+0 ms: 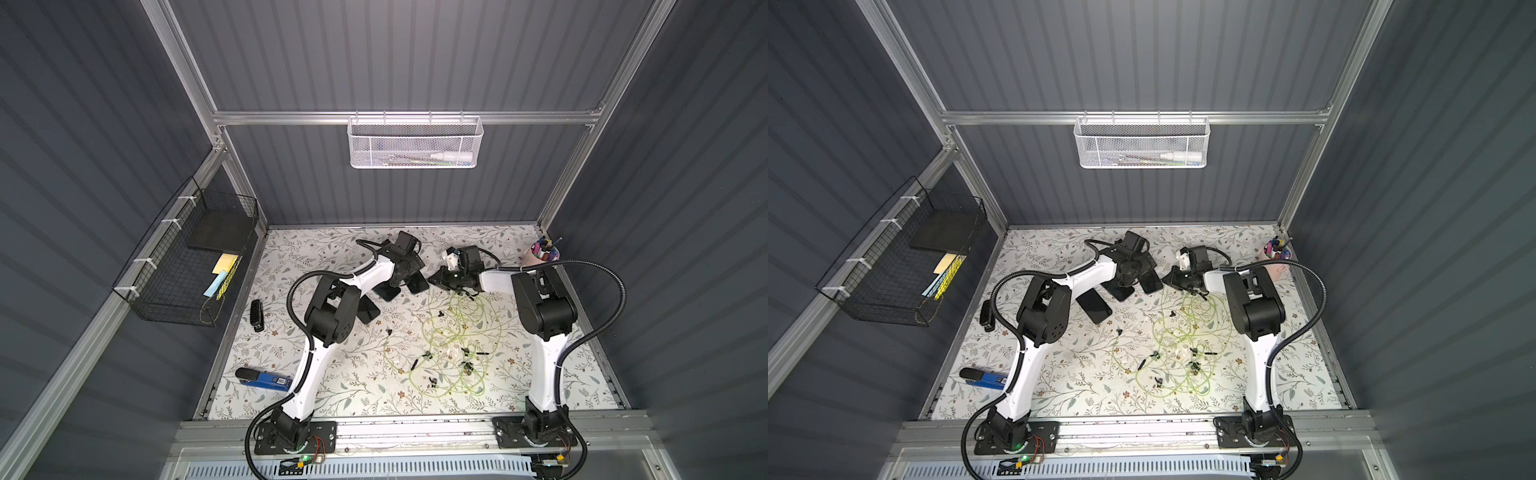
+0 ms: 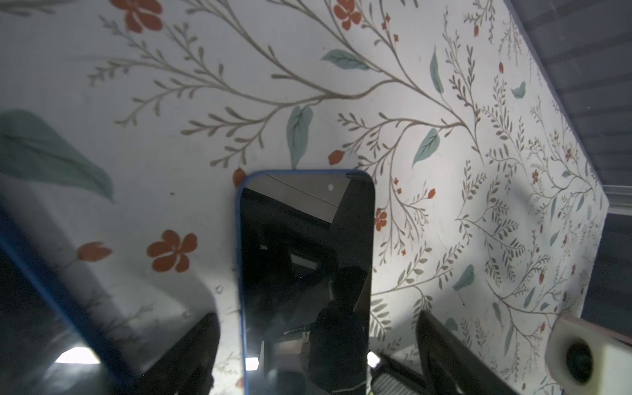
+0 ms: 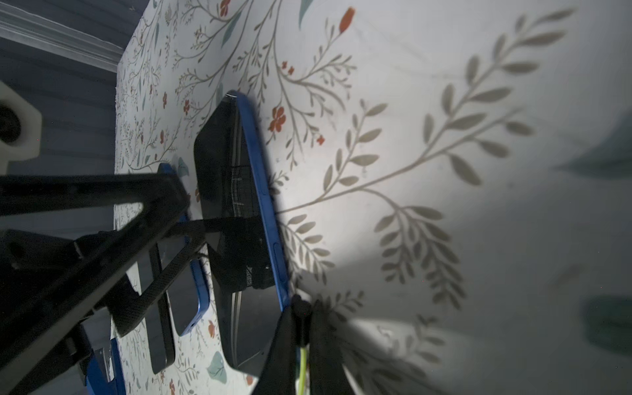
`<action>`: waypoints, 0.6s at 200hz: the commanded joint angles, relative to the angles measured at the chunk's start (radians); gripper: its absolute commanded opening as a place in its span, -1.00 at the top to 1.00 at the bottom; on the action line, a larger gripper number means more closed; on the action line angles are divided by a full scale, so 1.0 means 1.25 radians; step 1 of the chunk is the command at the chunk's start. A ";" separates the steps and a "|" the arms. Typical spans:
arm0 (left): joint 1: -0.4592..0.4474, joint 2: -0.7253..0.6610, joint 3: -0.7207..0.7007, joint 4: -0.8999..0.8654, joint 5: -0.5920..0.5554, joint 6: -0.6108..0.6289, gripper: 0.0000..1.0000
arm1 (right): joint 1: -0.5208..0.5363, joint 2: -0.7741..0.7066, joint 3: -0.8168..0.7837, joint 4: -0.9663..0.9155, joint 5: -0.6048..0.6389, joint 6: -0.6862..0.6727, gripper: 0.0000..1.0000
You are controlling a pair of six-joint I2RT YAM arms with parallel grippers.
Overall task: Plug wired earphones into phones
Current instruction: Pick up the phone at the center of the board.
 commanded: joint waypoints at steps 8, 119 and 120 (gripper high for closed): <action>-0.017 0.085 0.070 -0.165 -0.027 0.107 -0.84 | 0.012 0.029 -0.038 -0.006 -0.026 0.010 1.00; -0.057 0.242 0.304 -0.405 -0.149 0.395 -0.82 | 0.025 -0.067 -0.148 0.045 -0.021 0.041 1.00; -0.057 0.242 0.303 -0.405 -0.149 0.396 -0.82 | 0.025 -0.069 -0.149 0.044 -0.020 0.041 1.00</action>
